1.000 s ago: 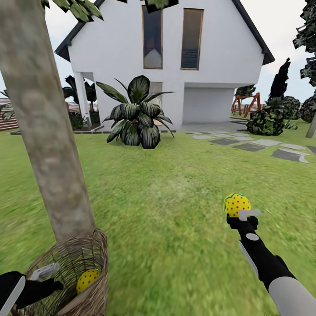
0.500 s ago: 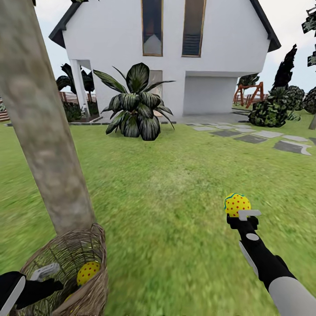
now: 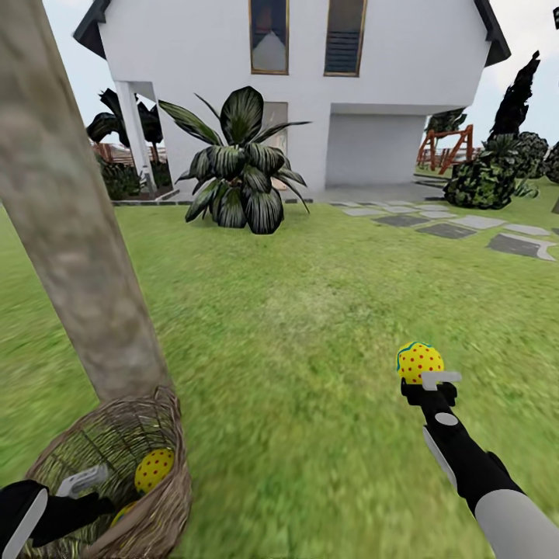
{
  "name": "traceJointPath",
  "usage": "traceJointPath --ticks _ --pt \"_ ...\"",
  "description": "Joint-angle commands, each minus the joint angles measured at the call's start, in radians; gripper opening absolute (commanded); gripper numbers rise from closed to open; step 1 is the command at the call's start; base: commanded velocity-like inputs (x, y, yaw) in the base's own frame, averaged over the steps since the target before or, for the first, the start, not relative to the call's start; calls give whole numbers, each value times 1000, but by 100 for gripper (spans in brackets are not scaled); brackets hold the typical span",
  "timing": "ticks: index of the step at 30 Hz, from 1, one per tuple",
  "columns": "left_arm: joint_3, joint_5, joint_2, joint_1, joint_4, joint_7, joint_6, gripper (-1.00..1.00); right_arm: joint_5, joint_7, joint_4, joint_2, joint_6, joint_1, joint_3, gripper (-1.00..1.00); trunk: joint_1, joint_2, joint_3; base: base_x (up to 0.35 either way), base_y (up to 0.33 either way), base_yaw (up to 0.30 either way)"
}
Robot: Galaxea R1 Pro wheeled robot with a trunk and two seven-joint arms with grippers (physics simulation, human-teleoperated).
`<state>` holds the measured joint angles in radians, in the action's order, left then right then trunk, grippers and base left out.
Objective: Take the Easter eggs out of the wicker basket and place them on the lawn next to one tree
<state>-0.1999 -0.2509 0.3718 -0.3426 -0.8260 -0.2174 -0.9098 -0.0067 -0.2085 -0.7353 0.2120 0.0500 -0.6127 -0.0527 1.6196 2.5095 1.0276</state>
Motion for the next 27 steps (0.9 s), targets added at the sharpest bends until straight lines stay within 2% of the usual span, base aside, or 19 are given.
traceJointPath --ticks 1,5,11,15,21,27 --pt "-3 7 0 -1 0 -7 -4 100 0 -8 -1 1 5 0 -6 -100 0 1 5 0 0 0" --pt "-3 7 0 -1 -1 -7 -4 100 -1 -8 -1 0 5 -1 -7 -100 2 2 20 0 0 0" --pt "-3 4 -2 -1 -2 -9 -3 100 -1 -8 -1 0 5 -1 -7 -100 2 2 20 113 0 0" --pt "-3 5 -21 -1 -3 -8 18 100 -1 -8 0 -1 5 -1 -7 -100 2 2 20 184 0 0" --pt "-3 5 -22 0 -1 -8 28 100 -1 -9 16 -2 4 -1 -26 -100 2 2 20 164 42 0" --pt "-3 5 -22 -1 1 -8 28 100 -1 -9 16 -2 4 -1 -27 -100 2 2 20 126 29 0"
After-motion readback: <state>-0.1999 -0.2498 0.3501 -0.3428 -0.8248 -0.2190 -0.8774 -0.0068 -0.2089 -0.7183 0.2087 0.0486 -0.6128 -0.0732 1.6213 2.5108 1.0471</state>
